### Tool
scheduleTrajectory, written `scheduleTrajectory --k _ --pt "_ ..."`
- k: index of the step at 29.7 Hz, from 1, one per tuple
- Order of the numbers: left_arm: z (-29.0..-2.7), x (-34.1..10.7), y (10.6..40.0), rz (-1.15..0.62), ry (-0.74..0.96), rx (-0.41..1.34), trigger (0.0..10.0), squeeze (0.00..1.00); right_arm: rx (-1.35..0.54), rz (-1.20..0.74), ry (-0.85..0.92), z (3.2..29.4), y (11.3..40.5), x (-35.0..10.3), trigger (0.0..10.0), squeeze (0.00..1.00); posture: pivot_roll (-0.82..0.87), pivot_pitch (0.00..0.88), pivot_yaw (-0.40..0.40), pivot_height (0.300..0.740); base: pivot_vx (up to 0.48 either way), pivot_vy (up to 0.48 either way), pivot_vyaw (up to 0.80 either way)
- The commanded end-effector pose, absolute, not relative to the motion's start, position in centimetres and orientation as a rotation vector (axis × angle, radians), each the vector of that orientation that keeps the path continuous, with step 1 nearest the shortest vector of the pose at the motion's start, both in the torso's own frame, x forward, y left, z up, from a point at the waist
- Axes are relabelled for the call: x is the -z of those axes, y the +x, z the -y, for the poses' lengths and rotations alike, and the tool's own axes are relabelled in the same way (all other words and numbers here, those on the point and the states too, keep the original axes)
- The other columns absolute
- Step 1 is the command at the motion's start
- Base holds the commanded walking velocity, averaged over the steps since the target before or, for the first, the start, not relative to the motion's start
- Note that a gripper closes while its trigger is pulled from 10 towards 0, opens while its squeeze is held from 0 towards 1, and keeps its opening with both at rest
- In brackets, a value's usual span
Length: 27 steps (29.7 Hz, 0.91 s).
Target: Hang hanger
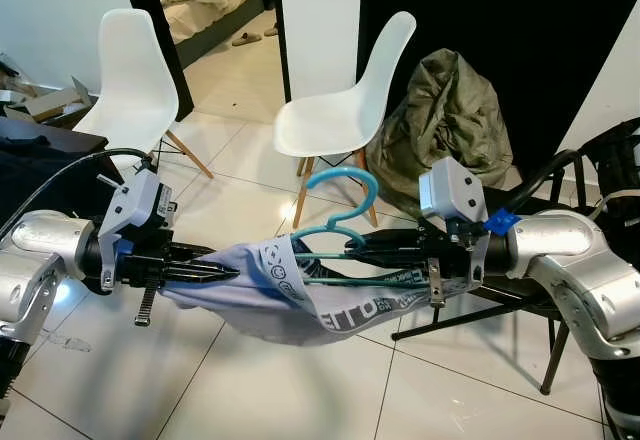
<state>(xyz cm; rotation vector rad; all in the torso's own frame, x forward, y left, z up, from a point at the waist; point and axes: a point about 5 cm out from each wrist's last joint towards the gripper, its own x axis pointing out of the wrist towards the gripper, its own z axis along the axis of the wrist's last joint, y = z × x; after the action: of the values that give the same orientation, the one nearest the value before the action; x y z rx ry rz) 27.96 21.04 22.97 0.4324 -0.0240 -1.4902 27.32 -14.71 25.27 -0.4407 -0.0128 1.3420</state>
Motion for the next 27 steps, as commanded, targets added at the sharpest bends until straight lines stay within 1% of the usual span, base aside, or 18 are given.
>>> scheduleTrajectory --k 1,3,4,5,6,9,13,14,15,17,18,20,22,23,24,25,26,27 --pt "-19.7 -23.1 27.8 0.075 0.435 1.572 10.0 0.00 -1.348 0.052 -0.414 14.1 27.2 -25.6 0.0 0.00 -0.05 0.069 0.047 0.740 0.000 0.000 0.00" --pt "-19.6 -23.1 27.8 0.082 0.432 1.571 10.0 0.00 -1.350 0.057 -0.407 14.1 27.2 -25.6 0.0 0.00 -0.05 0.066 0.047 0.740 0.000 0.000 0.00" --pt "-19.5 -23.1 27.9 0.076 0.377 1.575 10.0 0.52 -1.353 0.060 -0.400 14.1 27.3 -25.7 0.0 0.00 -0.05 0.065 0.047 0.740 0.000 0.000 0.00" --pt "-19.5 -23.1 27.9 0.076 0.377 1.575 10.0 0.52 -1.353 0.060 -0.400 14.1 27.3 -25.7 0.0 0.00 -0.05 0.065 0.047 0.740 0.000 0.000 0.00" --pt "-19.5 -23.2 28.0 0.081 0.331 1.572 10.0 1.00 -1.356 0.058 -0.396 14.2 27.3 -25.6 0.0 0.00 -0.05 0.063 0.047 0.740 0.000 0.000 0.00" --pt "-19.9 -23.5 28.6 0.116 0.306 1.507 10.0 1.00 -1.346 0.043 -0.396 14.6 27.4 -25.4 0.0 0.00 -0.05 0.062 0.044 0.740 0.000 0.000 0.00" --pt "-20.1 -23.6 28.9 0.131 0.308 1.472 10.0 1.00 -1.338 0.036 -0.397 14.8 27.5 -25.4 0.0 0.00 -0.05 0.062 0.044 0.740 0.000 0.000 0.00" --pt "-21.1 -23.8 29.9 0.172 0.321 1.343 10.0 1.00 -1.286 0.029 -0.392 15.4 28.0 -25.4 0.0 0.00 -0.06 0.063 0.042 0.740 0.000 0.000 0.00" --pt "-21.1 -23.8 29.9 0.172 0.321 1.343 10.0 1.00 -1.286 0.029 -0.392 15.4 28.0 -25.4 0.0 0.00 -0.06 0.063 0.042 0.740 0.000 0.000 0.00" --pt "-23.3 -24.2 31.5 0.236 0.353 1.062 10.0 1.00 -1.135 0.012 -0.375 16.8 29.5 -25.4 0.0 0.00 -0.05 0.065 0.037 0.740 0.000 0.000 0.00" --pt "-23.3 -24.2 31.5 0.236 0.353 1.062 10.0 1.00 -1.135 0.012 -0.375 16.8 29.5 -25.4 0.0 0.00 -0.05 0.065 0.037 0.740 0.000 0.000 0.00" --pt "-26.2 -24.7 33.0 0.310 0.328 0.643 10.0 1.00 -0.843 0.000 -0.303 19.0 32.3 -25.4 0.0 0.00 -0.05 0.063 0.026 0.740 0.000 0.000 0.00" --pt "-26.2 -24.7 33.0 0.310 0.328 0.643 10.0 1.00 -0.843 0.000 -0.303 19.0 32.3 -25.4 0.0 0.00 -0.05 0.063 0.026 0.740 0.000 0.000 0.00" --pt "-27.1 -24.7 33.2 0.337 0.296 0.515 10.0 1.00 -0.741 -0.001 -0.267 19.7 33.2 -25.4 0.0 0.00 -0.05 0.064 0.025 0.740 0.000 0.000 0.00" --pt "-27.1 -24.7 33.2 0.337 0.296 0.515 10.0 1.00 -0.741 -0.001 -0.267 19.7 33.2 -25.4 0.0 0.00 -0.05 0.064 0.025 0.740 0.000 0.000 0.00" --pt "-27.7 -24.1 33.3 0.346 0.261 0.388 10.0 1.00 -0.652 0.012 -0.222 20.1 34.0 -25.6 0.0 0.00 -0.05 0.064 0.022 0.740 0.000 0.000 0.00" --pt "-27.4 -23.0 33.2 0.352 0.206 0.319 10.0 1.00 -0.586 0.052 -0.151 20.3 34.6 -26.2 0.0 0.00 -0.05 0.065 0.016 0.740 0.000 0.000 0.00" --pt "-27.4 -23.0 33.2 0.352 0.206 0.319 10.0 1.00 -0.586 0.052 -0.151 20.3 34.6 -26.2 0.0 0.00 -0.05 0.065 0.016 0.740 0.000 0.000 0.00"
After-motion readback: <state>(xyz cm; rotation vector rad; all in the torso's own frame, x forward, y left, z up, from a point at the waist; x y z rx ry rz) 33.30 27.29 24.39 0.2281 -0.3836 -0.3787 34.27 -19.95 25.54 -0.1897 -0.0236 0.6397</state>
